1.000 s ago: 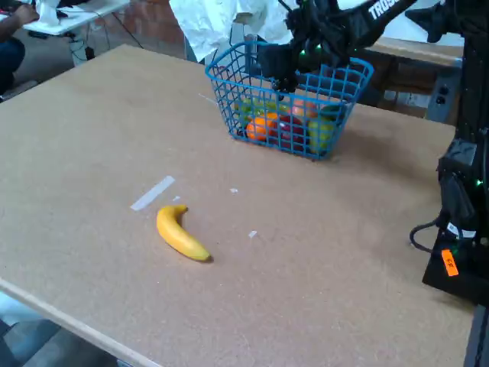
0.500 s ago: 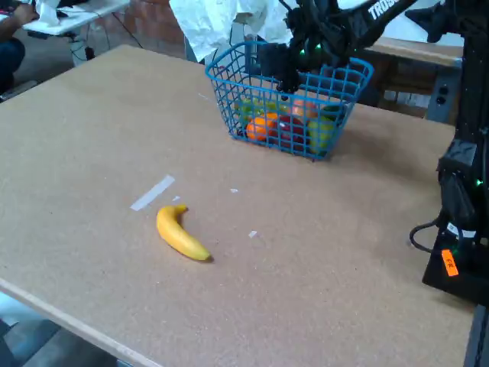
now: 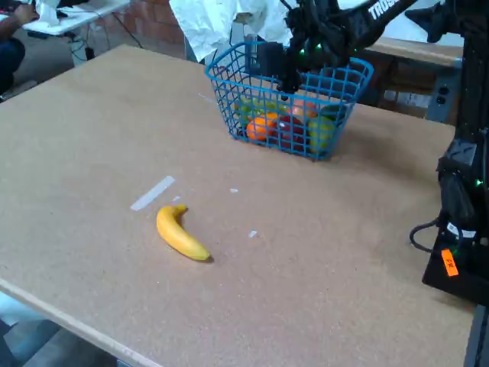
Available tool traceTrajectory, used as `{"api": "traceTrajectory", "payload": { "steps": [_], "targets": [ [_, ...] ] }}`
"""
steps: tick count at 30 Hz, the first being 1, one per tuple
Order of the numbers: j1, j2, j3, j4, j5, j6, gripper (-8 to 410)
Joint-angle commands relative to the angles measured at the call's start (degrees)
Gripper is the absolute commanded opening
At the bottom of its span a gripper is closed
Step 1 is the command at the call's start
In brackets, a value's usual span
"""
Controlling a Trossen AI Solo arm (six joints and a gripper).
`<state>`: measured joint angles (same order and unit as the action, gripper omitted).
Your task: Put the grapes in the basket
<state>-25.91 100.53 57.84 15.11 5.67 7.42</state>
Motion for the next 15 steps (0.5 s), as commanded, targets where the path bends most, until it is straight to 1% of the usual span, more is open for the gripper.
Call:
{"api": "traceTrajectory", "payload": {
  "steps": [1,7,15],
  "targets": [
    [0.0,0.0,0.1,0.6,0.8,0.0,262],
    [0.0,0.0,0.1,0.6,1.4,0.1,289],
    [0.0,0.0,0.1,0.5,1.3,1.6,296]
  ]
}}
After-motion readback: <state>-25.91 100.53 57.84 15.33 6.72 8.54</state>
